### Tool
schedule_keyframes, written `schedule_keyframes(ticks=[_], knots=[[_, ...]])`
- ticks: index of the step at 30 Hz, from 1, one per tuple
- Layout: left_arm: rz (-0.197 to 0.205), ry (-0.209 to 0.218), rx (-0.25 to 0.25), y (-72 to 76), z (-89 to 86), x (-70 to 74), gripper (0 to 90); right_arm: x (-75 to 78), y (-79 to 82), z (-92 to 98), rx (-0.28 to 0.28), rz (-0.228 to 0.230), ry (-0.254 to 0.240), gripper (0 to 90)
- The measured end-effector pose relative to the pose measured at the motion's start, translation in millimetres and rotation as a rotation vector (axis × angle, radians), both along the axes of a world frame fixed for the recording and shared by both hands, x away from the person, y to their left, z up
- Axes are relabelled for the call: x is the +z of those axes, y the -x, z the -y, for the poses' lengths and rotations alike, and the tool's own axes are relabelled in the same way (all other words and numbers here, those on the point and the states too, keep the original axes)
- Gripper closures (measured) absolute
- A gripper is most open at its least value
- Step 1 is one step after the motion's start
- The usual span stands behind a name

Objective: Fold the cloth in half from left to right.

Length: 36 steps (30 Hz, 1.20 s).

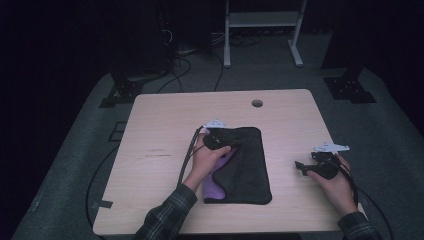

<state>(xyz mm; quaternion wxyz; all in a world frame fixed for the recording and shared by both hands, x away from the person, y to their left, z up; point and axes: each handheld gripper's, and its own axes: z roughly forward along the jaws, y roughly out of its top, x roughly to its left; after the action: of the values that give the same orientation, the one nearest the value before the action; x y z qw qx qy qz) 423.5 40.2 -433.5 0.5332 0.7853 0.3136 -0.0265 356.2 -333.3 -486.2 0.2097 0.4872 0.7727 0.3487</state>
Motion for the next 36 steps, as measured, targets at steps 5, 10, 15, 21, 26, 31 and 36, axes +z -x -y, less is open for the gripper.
schedule_keyframes(ticks=[5,10,15,21,26,31,36], knots=[[0.002,0.007,-0.011,-4.5,12.1,0.6,87.4,0.0,0.0,0.0,0.000,0.000,0.000,19.8],[-0.017,0.010,-0.029,-8.7,31.3,-6.7,87.3,0.0,0.0,0.0,0.000,0.000,-0.001,19.8],[-0.048,-0.022,-0.043,-12.5,48.0,-20.0,87.2,0.0,0.0,0.0,0.000,0.000,0.000,19.8],[-0.071,-0.071,-0.040,-16.8,64.2,-32.6,87.2,0.0,0.0,0.0,0.001,-0.001,-0.001,19.6],[-0.084,-0.139,-0.048,-19.4,74.1,-43.1,85.5,0.0,0.0,0.0,0.002,-0.001,0.000,19.4],[-0.053,-0.154,-0.064,-16.8,76.3,-38.1,70.2,0.0,0.0,0.0,0.002,-0.001,0.000,19.4],[-0.003,-0.148,-0.063,-8.5,60.5,-21.8,53.9,0.0,-0.1,0.0,0.002,-0.001,0.000,19.3]])
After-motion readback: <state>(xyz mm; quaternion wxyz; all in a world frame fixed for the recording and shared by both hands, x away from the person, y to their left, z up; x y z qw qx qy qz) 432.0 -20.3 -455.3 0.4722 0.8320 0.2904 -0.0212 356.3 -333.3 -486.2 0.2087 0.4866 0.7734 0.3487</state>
